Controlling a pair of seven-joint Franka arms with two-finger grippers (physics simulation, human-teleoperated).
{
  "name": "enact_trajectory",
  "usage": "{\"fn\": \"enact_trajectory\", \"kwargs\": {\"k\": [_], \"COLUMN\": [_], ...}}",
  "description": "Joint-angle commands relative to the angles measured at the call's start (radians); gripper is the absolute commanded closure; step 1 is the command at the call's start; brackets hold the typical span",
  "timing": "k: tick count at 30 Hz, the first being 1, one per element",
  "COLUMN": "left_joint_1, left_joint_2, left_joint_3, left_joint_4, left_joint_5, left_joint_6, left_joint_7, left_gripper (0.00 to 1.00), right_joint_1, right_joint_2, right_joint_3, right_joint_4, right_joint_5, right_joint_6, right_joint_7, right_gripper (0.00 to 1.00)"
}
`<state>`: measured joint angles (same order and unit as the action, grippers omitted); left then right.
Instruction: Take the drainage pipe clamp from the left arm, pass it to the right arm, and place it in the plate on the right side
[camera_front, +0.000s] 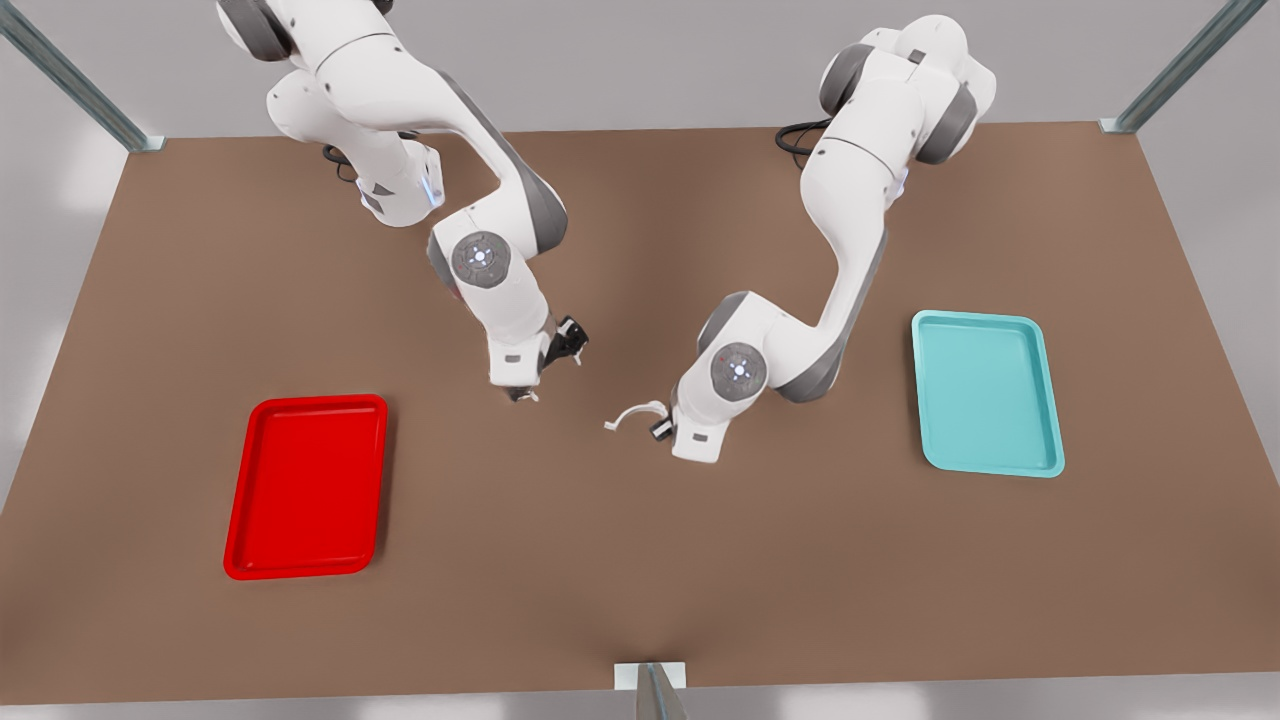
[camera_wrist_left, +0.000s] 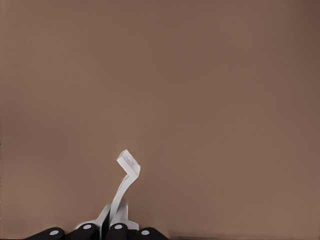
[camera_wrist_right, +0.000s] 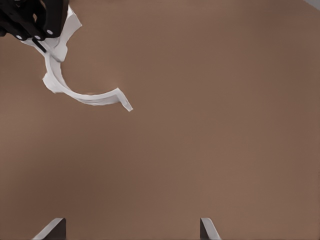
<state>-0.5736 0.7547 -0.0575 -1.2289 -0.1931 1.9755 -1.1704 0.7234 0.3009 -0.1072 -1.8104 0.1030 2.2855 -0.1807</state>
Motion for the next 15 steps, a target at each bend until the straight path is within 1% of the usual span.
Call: {"fn": "enact_trajectory", "kwargs": {"k": [1, 7, 13, 15], "left_joint_1": [0.0, -0.019, -0.022, -0.022], "left_joint_2": [-0.001, 0.002, 0.002, 0.002], "left_joint_3": [-0.008, -0.008, -0.008, -0.008], "left_joint_4": [0.002, 0.002, 0.002, 0.0], "left_joint_5": [0.0, 0.003, 0.003, 0.003], "left_joint_6": [-0.072, -0.063, -0.05, -0.044], "left_joint_7": [-0.42, -0.417, -0.417, -0.419], "left_gripper": [0.79, 0.79, 0.79, 0.79], "right_joint_1": [0.021, 0.079, 0.119, 0.136], "right_joint_2": [0.017, 0.052, 0.049, 0.05], "right_joint_3": [0.0, 0.006, 0.006, 0.006], "right_joint_4": [0.002, -0.001, -0.041, -0.069], "right_joint_5": [-0.078, -0.078, -0.078, -0.077], "right_joint_6": [0.292, 0.416, 0.423, 0.423], "right_joint_7": [-0.164, -0.191, -0.194, -0.243], "right_gripper": [0.0, 0.0, 0.0, 0.0]}}
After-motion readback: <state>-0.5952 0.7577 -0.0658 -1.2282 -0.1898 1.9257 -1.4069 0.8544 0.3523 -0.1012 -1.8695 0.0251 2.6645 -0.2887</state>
